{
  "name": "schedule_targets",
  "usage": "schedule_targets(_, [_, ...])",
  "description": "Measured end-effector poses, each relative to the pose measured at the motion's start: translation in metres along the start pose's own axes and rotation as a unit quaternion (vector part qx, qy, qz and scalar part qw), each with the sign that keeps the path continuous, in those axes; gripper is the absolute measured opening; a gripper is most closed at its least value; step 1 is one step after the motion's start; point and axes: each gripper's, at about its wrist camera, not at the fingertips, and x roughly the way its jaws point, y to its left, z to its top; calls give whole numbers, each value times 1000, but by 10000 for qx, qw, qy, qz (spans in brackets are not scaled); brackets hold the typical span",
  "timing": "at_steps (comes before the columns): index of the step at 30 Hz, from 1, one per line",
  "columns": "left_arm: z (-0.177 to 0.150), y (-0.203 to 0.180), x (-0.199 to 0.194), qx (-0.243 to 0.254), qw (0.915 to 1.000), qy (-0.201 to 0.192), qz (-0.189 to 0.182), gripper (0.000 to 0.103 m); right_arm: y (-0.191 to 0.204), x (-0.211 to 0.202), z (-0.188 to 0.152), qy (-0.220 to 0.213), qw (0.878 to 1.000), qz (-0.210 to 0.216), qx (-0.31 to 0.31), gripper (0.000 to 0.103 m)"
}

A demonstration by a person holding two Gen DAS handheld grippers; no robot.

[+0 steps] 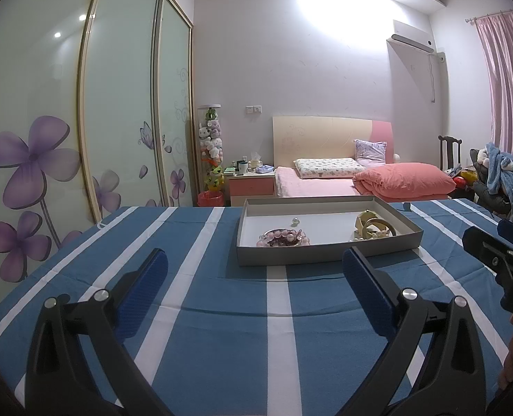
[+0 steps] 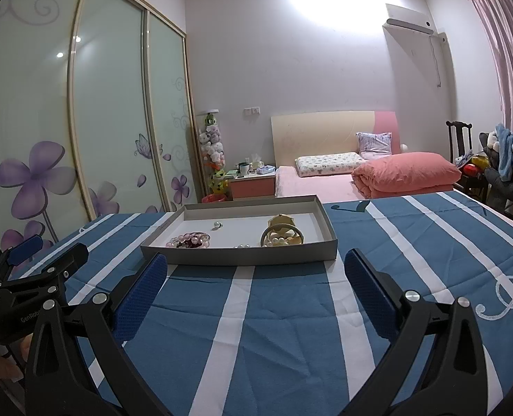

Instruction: Organize jewelry

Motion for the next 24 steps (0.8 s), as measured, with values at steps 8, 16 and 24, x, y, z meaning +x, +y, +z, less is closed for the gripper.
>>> schedule_targets(8, [0, 0, 0, 3, 10000, 6, -10, 99, -1, 0, 0, 5, 10000, 2, 10, 101])
schedule_targets(16, [0, 0, 0, 6, 10000, 13, -11, 99, 2, 1, -1, 12, 10000, 9, 23, 101])
schedule_targets(24, [-1, -1, 1, 18, 10000, 0, 15, 99, 2, 2, -1, 16, 10000, 12, 28, 101])
